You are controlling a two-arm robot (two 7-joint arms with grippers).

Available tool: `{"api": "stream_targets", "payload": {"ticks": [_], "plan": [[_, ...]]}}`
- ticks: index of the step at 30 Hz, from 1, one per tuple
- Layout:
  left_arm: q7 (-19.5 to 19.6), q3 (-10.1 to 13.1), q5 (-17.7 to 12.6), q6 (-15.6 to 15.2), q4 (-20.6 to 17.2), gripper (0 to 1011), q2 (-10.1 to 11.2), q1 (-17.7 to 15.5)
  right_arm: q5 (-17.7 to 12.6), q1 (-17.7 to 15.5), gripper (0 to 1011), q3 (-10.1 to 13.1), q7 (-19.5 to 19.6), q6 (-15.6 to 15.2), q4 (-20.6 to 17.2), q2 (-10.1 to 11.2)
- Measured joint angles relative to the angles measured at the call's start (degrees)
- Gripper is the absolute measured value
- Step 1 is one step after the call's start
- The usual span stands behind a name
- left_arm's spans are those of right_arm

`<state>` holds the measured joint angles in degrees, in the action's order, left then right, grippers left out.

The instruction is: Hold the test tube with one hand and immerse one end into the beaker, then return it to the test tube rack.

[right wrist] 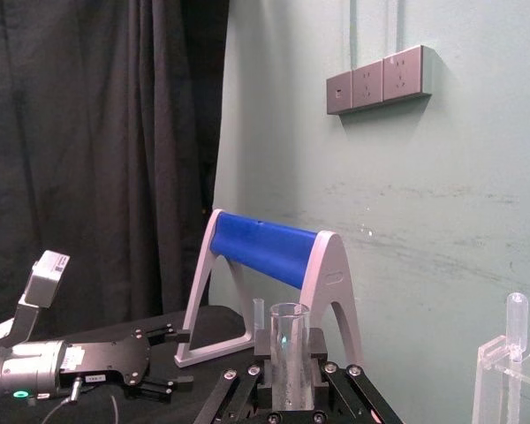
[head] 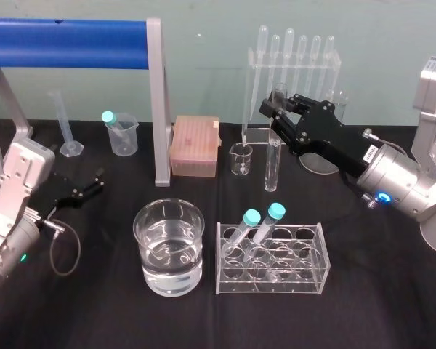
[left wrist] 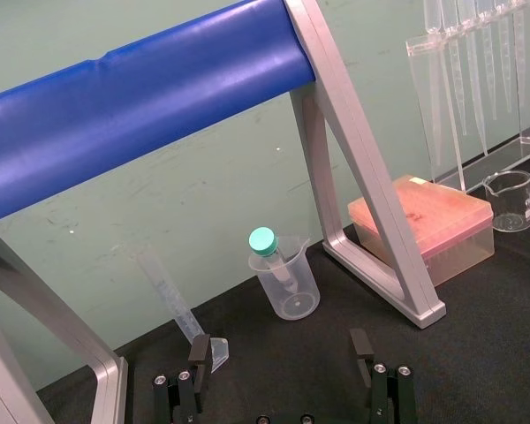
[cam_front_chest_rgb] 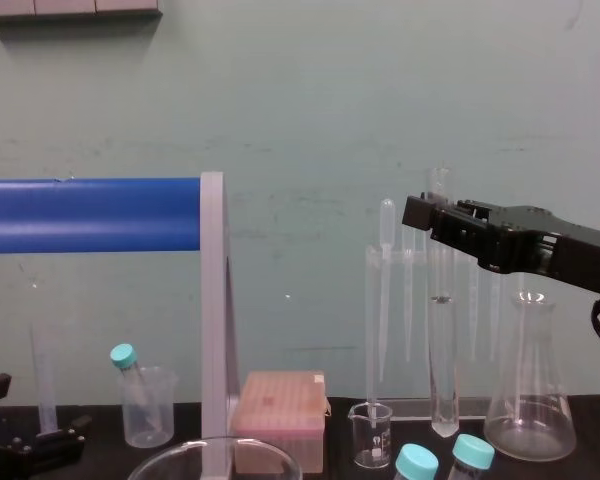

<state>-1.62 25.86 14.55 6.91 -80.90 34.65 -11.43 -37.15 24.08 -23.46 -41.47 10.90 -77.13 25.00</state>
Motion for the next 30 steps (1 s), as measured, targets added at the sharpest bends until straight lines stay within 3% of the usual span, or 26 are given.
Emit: {"api": "stream_targets", "payload": {"ticks": [9,14,24,30], "plan": [[0.00,0.00,0.00,0.00,0.00,1000,0.00,0.00,-0.01,0.01,227,-0.03,0.00,0.00,0.00,0.00],[0.00,0.00,0.00,0.00,0.00,1000,0.00,0.00,-0.79,1.45,228,-0.52,-2.03,0.19,0.59,-0.15],[0.00,0.00,0.00,0.00,0.00,1000,0.00,0.00,-3.80,8.03,227,-4.29,-10.83,1.62,2.72,-3.43],[0.00,0.00,0.00,0.00,0.00,1000,0.00,0.00,-5.70,10.66,228,-7.88,-15.81,1.17,3.17,-5.69]]}}
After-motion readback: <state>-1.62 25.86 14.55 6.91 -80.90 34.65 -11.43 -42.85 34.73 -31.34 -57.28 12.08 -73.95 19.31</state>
